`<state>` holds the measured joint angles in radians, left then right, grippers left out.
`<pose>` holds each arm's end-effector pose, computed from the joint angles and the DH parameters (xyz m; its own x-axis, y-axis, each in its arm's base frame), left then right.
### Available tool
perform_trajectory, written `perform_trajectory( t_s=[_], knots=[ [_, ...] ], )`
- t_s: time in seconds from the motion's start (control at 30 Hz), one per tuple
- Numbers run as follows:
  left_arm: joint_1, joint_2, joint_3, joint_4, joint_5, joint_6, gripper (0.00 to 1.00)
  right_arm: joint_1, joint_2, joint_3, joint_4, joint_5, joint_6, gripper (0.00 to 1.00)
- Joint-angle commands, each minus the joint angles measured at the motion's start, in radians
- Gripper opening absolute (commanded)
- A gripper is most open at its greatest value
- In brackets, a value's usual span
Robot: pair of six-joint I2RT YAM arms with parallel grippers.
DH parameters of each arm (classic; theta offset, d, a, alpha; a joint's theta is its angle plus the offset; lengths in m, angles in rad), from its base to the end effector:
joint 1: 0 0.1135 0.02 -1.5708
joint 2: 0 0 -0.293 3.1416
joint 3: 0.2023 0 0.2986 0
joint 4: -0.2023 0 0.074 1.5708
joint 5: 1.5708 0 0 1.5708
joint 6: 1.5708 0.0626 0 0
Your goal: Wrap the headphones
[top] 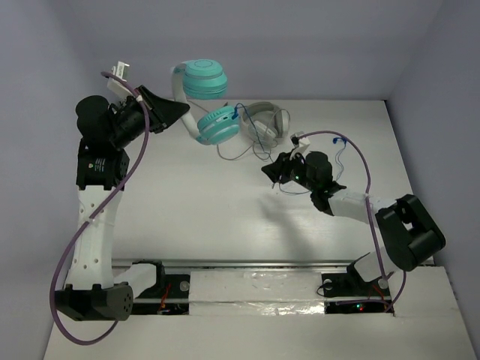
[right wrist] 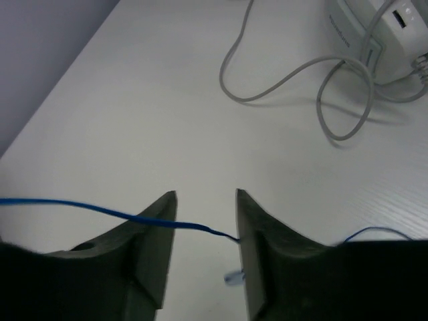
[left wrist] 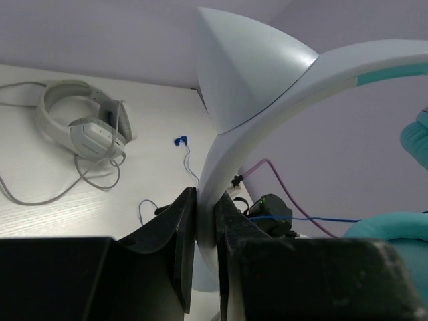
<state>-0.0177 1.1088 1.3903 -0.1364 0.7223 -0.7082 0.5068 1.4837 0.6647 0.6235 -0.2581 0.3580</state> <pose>0.2727 -0.0462 0.5322 -0.3243 -0.4824 -0.8137 0.6009 0.5593 -0.5710 0.3158 0.1936 0.2066 -0.4002 0.1653 -0.9014 -0.5851 0.7110 0.3902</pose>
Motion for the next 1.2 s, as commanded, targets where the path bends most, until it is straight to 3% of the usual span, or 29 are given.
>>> perform_trajectory(
  t_s=[0.0,0.13,0.27,0.33,0.6,0.77,0.9,1.17],
  knots=[
    [-0.001,-0.026,0.038,0.104,0.026,-0.077,0.00,-0.007,0.018,0.012,0.088,-0.044,0.016,0.42],
    [-0.001,-0.029,0.006,0.115,-0.007,-0.080,0.00,-0.007,0.018,0.015,0.087,-0.066,0.035,0.18],
    [-0.001,-0.009,-0.011,0.075,-0.108,-0.030,0.00,0.002,-0.009,0.027,0.016,-0.037,0.064,0.08],
    [-0.001,0.005,-0.025,0.073,-0.176,-0.019,0.00,0.031,-0.019,0.067,-0.107,0.035,0.070,0.01],
    [-0.001,0.040,-0.180,0.156,-0.291,-0.073,0.00,0.171,-0.010,0.138,-0.395,0.246,0.137,0.00],
    [-0.010,-0.055,-0.359,0.190,-0.496,-0.094,0.00,0.219,-0.106,0.131,-0.612,0.413,0.141,0.00],
    [-0.010,-0.159,-0.439,0.184,-0.653,-0.077,0.00,0.274,-0.192,0.133,-0.740,0.433,0.153,0.00],
    [-0.264,-0.199,-0.488,0.117,-0.980,-0.007,0.00,0.599,-0.116,0.337,-0.984,0.595,0.144,0.00]
  ],
)
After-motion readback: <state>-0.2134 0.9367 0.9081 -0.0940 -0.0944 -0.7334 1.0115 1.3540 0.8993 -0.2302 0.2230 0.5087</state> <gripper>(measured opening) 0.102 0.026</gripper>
